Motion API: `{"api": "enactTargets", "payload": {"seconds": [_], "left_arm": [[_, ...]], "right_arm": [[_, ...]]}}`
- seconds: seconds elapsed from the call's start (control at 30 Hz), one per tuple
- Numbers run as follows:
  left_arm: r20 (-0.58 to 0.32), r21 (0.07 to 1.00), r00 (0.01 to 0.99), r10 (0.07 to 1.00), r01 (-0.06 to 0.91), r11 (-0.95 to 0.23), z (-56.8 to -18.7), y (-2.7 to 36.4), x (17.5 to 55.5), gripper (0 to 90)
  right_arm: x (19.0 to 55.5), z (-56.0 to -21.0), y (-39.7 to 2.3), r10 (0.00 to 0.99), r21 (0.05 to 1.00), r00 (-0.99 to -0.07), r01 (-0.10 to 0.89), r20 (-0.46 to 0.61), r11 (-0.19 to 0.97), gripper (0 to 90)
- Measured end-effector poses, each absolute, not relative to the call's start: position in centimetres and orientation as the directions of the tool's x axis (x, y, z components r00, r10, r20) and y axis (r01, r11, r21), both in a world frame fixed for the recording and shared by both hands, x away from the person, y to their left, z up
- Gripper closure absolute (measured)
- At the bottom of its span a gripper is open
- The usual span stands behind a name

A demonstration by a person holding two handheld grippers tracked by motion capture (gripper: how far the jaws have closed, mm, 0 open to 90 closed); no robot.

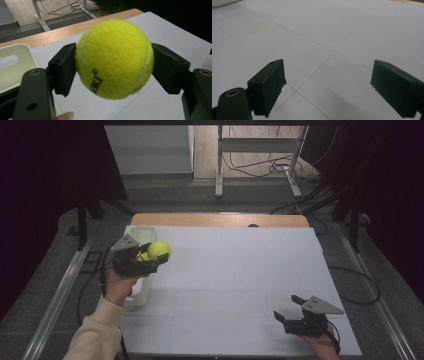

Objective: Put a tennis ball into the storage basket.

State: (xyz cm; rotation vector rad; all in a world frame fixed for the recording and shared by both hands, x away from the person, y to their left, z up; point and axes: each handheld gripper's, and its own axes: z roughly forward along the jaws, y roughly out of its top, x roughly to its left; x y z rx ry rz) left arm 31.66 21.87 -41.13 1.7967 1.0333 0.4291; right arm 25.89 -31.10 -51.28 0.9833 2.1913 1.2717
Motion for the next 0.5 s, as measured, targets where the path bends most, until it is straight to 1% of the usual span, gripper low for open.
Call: {"api": "enactTargets", "payload": {"seconds": [0.5], "left_arm": [[-0.152,0.876,0.545,0.825,0.461,-0.143,-41.0,23.6,31.1,26.6]], "right_arm": [[25.9,-51.3,-31.1,0.754,0.871,-0.657,0.367,-0.007,0.328,12.6]]}}
